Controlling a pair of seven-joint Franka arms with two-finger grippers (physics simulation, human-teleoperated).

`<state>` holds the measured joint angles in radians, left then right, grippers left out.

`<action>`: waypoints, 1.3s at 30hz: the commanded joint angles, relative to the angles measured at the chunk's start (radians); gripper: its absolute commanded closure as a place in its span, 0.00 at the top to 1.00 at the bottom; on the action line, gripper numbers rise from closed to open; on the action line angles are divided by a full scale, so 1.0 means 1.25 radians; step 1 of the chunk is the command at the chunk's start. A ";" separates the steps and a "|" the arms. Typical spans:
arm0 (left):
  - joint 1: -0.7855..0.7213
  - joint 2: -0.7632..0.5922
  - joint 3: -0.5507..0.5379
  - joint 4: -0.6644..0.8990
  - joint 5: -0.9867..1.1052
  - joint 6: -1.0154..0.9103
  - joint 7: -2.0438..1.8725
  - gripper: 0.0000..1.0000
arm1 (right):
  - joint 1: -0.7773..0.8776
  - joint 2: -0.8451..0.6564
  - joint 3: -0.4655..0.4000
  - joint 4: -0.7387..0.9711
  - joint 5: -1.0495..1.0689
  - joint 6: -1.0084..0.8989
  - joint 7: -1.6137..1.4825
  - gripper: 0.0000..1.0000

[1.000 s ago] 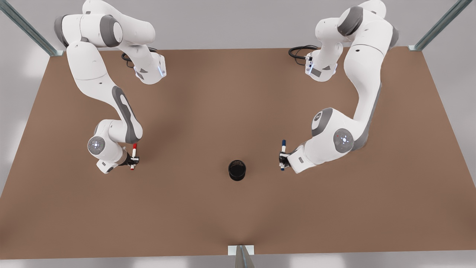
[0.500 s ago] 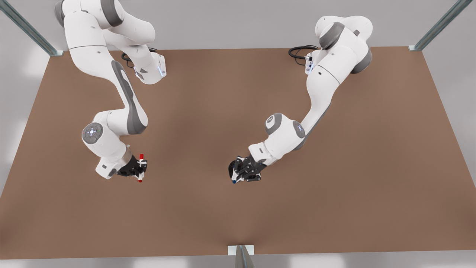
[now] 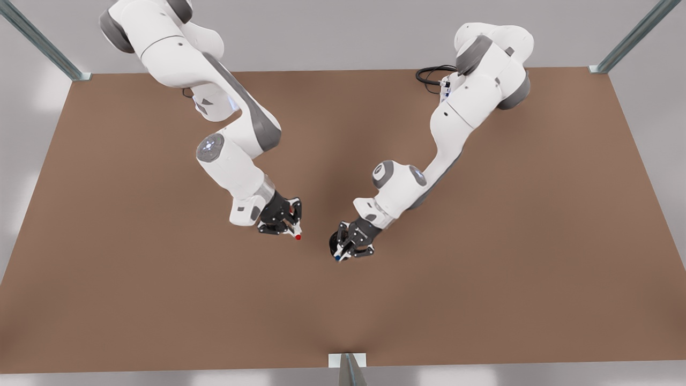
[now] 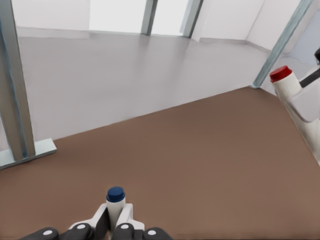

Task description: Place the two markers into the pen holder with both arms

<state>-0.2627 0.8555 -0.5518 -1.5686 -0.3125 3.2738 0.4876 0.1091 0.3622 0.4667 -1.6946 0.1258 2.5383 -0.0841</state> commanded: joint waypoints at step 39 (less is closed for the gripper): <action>0.199 -0.547 0.403 0.107 0.259 -1.357 -0.426 1.00 | 0.229 0.242 -0.134 0.016 -0.175 0.624 -0.030 0.26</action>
<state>-0.0163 0.1717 -0.0474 -1.4350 0.0129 1.6033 0.1238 0.3967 0.6696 0.2989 -1.6661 -0.0873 3.2659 -0.1111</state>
